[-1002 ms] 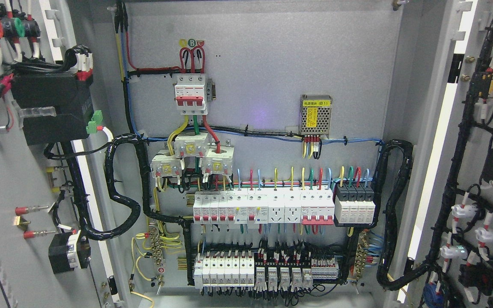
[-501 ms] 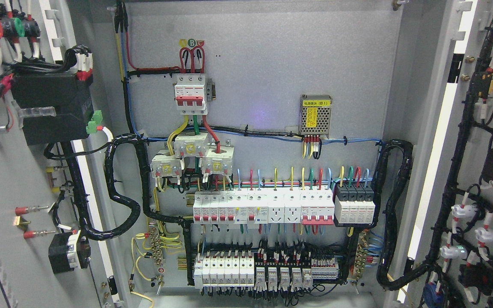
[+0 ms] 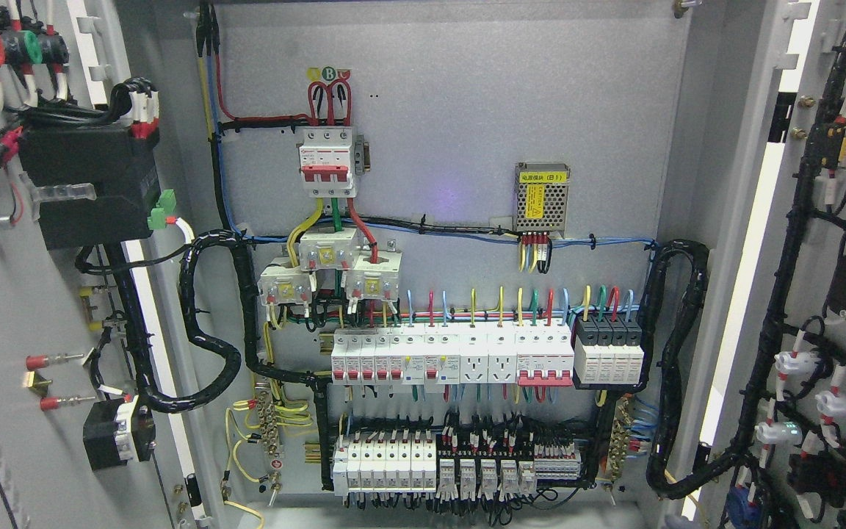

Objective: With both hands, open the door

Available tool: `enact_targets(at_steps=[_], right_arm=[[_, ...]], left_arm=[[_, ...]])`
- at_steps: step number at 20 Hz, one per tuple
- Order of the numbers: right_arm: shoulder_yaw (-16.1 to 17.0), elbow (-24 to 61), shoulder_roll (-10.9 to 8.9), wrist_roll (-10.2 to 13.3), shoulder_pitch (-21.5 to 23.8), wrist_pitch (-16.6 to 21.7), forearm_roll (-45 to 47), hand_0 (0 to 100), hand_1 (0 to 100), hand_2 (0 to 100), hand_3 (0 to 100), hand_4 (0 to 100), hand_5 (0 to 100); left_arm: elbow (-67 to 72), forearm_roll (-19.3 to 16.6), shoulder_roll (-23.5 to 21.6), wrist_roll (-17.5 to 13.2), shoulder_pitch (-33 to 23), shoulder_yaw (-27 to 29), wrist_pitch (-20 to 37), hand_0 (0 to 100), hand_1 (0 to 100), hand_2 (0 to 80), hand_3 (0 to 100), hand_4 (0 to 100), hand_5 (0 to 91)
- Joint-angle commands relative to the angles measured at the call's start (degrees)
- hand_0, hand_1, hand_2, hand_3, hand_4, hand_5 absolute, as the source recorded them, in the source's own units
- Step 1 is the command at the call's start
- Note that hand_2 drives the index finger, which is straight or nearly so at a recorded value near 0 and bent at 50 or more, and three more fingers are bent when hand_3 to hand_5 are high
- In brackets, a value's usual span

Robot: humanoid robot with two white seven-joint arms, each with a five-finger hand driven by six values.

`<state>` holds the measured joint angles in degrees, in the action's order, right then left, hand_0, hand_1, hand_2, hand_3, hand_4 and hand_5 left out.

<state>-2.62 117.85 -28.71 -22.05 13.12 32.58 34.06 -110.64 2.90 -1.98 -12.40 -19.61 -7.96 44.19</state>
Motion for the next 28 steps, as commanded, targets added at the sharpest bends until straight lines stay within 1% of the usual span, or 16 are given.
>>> enact_targets(at_steps=[1,3,7,13,15,18,21,23,26,28], right_arm=[[2.4,0.0,-1.87,0.0,0.1,-0.1,1.7,38,0,0,0,0,0],[2.9,-0.4,-1.96,0.0,0.2,-0.1,2.2,38,0,0,0,0,0],[3.5,-0.9,-2.31,0.0,0.4,-0.1,3.3,38,0,0,0,0,0],[4.8,-2.4,-2.22,0.0,1.0,-0.1,3.7,38,0,0,0,0,0],[5.8,-2.9,-2.22,0.0,1.2,-0.2,6.6,38,0,0,0,0,0],[7.5,-3.2,-2.22,0.0,2.4,-0.4,8.2,38,0,0,0,0,0],[7.7,-3.2,-2.22,0.0,3.5,-0.2,8.2,38,0,0,0,0,0],[7.7,-3.1,-2.14,0.0,3.8,-0.2,8.2,38,0,0,0,0,0],[7.9,-3.1,-2.05,0.0,4.4,-0.1,8.2,38,0,0,0,0,0],[8.2,-3.0,-1.96,-0.1,5.0,0.2,8.2,38,0,0,0,0,0]], left_arm=[[-2.5,0.1,3.0,0.2,2.8,2.5,22.2,0,0,0.0,0,0,0.0],[-2.5,0.2,3.1,0.2,2.8,4.0,24.2,0,0,0.0,0,0,0.0],[-2.5,1.0,3.0,0.4,2.8,6.7,25.7,0,0,0.0,0,0,0.0],[-3.2,2.0,3.0,1.5,2.8,7.8,27.1,0,0,0.0,0,0,0.0],[-3.3,2.4,2.6,1.9,2.7,7.9,28.4,0,0,0.0,0,0,0.0],[-3.4,5.5,1.6,2.3,2.1,7.8,30.1,0,0,0.0,0,0,0.0],[-3.4,7.9,0.5,2.3,2.1,8.3,30.2,0,0,0.0,0,0,0.0],[-3.4,8.4,0.4,2.2,2.1,10.2,30.2,0,0,0.0,0,0,0.0],[-3.4,9.8,-0.2,2.2,2.0,11.6,30.2,0,0,0.0,0,0,0.0],[-3.4,10.1,-0.6,2.2,1.9,12.4,30.2,0,0,0.0,0,0,0.0]])
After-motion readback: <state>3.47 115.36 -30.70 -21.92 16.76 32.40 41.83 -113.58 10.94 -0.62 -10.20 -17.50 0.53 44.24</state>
